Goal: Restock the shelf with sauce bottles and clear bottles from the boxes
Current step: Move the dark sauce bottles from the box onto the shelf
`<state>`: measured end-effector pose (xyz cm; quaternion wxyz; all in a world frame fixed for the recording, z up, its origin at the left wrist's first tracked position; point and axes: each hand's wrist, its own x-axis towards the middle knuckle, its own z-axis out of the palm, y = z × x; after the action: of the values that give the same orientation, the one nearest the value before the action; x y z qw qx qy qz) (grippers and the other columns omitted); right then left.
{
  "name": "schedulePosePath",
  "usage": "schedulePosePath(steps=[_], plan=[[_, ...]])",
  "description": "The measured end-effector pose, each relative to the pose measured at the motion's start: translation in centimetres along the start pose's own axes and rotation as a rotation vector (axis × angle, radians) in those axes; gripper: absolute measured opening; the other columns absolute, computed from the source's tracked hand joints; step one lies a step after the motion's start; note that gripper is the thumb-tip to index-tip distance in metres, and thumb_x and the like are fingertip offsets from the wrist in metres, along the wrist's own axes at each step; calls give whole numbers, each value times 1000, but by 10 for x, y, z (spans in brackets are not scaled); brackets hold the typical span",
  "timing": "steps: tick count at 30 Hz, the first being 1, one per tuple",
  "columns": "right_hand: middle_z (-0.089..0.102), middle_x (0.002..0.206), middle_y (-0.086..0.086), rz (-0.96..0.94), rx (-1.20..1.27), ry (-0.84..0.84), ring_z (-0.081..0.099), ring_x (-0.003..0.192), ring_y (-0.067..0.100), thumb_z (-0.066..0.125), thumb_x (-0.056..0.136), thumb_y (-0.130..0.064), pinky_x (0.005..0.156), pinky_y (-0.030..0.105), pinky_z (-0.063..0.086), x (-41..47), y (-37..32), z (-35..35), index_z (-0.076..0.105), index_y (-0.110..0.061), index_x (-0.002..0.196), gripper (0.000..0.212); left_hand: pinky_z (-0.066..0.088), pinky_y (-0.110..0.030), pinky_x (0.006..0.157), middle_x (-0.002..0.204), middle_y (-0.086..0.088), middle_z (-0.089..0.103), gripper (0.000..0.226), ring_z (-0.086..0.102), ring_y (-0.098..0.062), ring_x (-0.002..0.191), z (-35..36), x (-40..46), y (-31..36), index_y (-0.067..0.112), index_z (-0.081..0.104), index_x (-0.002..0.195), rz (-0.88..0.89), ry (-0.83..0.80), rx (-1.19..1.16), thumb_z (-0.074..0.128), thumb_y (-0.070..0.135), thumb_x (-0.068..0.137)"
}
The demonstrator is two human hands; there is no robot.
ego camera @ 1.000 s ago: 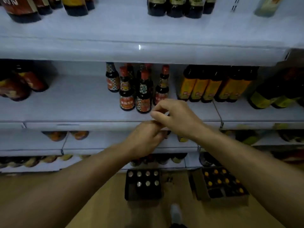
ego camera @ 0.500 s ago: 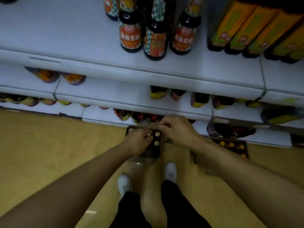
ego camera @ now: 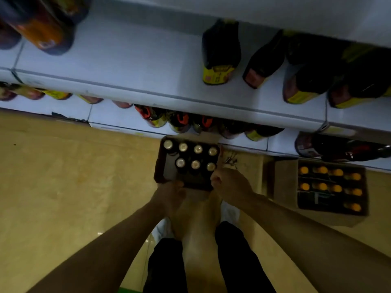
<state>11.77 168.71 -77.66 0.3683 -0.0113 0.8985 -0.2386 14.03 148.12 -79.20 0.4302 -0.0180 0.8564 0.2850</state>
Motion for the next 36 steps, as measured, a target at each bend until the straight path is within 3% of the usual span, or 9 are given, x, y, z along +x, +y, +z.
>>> schedulePosePath(steps=[2, 3, 7, 12, 17, 22, 26, 31, 36], plan=[[64, 108, 8, 11, 3, 6, 60, 96, 25, 49, 98, -23, 80, 40, 51, 16, 5, 19, 65, -14, 110, 22, 30, -12, 66, 113, -12, 62, 20, 55, -20, 102, 9, 16, -9, 8, 65, 109, -29, 56, -28, 48, 13, 99], [64, 109, 7, 13, -3, 9, 60, 97, 24, 49, 98, -24, 81, 39, 51, 26, 8, 29, 64, -16, 112, 22, 30, -14, 65, 113, -10, 61, 20, 52, -16, 99, 14, 25, -13, 9, 64, 111, -40, 69, -43, 49, 13, 98], [59, 119, 5, -13, -39, 23, 58, 106, 24, 52, 98, -28, 79, 31, 47, 70, 14, 66, 59, -19, 120, 25, 45, -31, 86, 122, -12, 63, 34, 59, -23, 109, 24, 64, -31, 10, 57, 129, -111, 71, -137, 55, 19, 96], [53, 130, 5, -156, -150, 115, 51, 119, 27, 58, 96, -30, 87, 34, 43, 129, 12, 103, 52, -22, 132, 37, 49, -37, 93, 124, -11, 63, 41, 59, -27, 113, 27, 110, -55, 14, 51, 137, -80, 86, -110, 54, 20, 97], [51, 126, 5, -289, -335, 105, 47, 117, 29, 53, 97, -23, 95, 39, 37, 177, 7, 129, 54, -21, 126, 30, 48, -33, 85, 119, -10, 63, 44, 59, -26, 107, 39, 143, -81, 17, 46, 140, -73, 61, -85, 52, 15, 96], [47, 132, 11, -261, -438, 35, 44, 123, 33, 51, 99, -21, 101, 46, 39, 206, 6, 153, 44, -15, 137, 39, 49, -46, 96, 128, -10, 60, 46, 58, -29, 114, 50, 160, -97, 16, 43, 142, -96, 54, -161, 52, 14, 96], [50, 128, 15, -246, -574, 14, 48, 118, 37, 48, 100, -20, 98, 47, 39, 224, 2, 162, 46, -14, 133, 34, 48, -44, 97, 129, -10, 59, 43, 58, -26, 115, 57, 165, -101, 14, 44, 141, -85, 31, -183, 51, 17, 98], [50, 129, 17, -242, -599, -37, 49, 119, 37, 51, 98, -18, 97, 46, 41, 236, -1, 163, 45, -11, 132, 35, 48, -43, 99, 131, -8, 58, 48, 57, -25, 118, 55, 164, -103, 18, 41, 143, -99, 52, -259, 53, 15, 97], [45, 131, 16, -216, -460, -62, 46, 121, 37, 50, 98, -23, 95, 46, 41, 229, 0, 149, 43, -14, 131, 36, 50, -44, 95, 127, -10, 59, 52, 59, -28, 114, 48, 162, -103, 17, 39, 144, -133, 76, -277, 55, 12, 94]])
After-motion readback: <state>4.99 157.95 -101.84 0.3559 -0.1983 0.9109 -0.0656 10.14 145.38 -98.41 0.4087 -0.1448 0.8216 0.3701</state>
